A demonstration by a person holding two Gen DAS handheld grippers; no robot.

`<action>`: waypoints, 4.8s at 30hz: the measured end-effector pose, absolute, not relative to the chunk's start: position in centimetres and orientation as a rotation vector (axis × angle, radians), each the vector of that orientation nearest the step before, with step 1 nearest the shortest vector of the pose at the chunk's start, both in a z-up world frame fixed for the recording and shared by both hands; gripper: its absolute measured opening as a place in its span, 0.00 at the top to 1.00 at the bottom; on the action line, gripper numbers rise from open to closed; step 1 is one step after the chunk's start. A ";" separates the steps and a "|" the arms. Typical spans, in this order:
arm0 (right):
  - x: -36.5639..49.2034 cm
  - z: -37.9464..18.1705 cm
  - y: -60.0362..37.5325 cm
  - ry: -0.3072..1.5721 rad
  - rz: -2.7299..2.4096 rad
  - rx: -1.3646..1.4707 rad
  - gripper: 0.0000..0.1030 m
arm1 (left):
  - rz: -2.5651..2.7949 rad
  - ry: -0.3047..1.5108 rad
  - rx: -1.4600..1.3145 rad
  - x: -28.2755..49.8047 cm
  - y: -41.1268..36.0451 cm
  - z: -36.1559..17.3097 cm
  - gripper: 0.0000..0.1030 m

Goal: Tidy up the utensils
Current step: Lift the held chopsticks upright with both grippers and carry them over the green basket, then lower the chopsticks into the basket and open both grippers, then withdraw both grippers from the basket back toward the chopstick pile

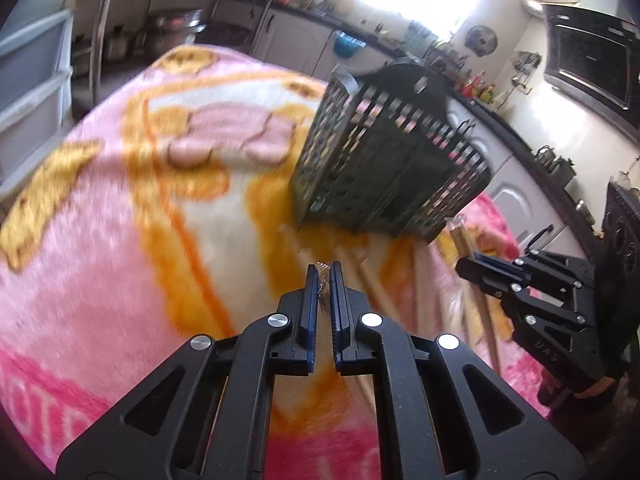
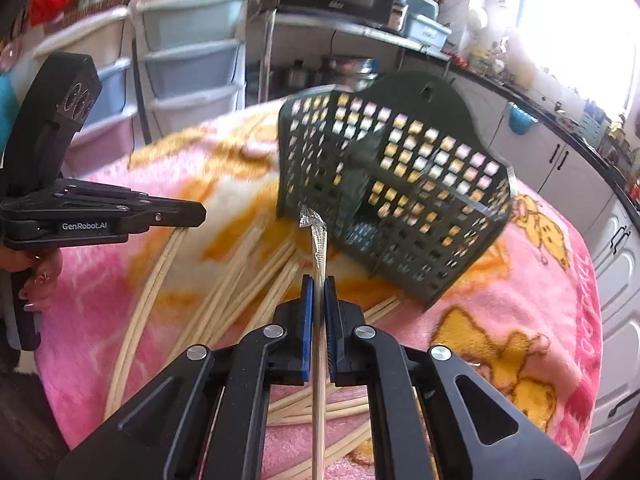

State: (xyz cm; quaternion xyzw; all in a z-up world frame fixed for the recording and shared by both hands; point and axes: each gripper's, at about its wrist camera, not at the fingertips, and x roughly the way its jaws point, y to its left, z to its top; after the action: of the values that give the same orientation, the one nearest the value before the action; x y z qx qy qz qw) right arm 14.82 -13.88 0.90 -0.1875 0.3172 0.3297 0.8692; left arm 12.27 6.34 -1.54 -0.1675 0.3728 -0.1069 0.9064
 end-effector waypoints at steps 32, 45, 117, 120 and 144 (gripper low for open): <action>16.4 14.7 -21.4 0.304 0.594 -0.052 0.94 | -0.407 0.404 -0.188 16.7 1.1 16.2 0.98; 20.2 18.1 -22.2 0.106 0.631 0.121 0.94 | -0.317 0.270 -0.197 21.2 2.3 21.2 0.98; 18.1 8.3 -21.3 0.251 0.403 -0.007 0.22 | -0.140 0.363 -0.237 17.2 5.4 9.2 0.10; 17.6 8.0 -21.4 0.257 0.404 -0.015 0.22 | -0.134 0.371 -0.250 16.6 5.6 8.8 0.10; 14.4 5.0 -21.5 0.363 0.418 -0.069 0.21 | -0.158 0.538 -0.289 14.6 4.8 3.1 0.10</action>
State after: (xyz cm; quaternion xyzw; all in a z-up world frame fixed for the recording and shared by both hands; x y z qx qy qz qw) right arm 14.39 -21.50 5.04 -0.0342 0.1793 0.2064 0.9613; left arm 14.65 4.84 3.15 -0.1423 0.2646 -0.0775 0.9506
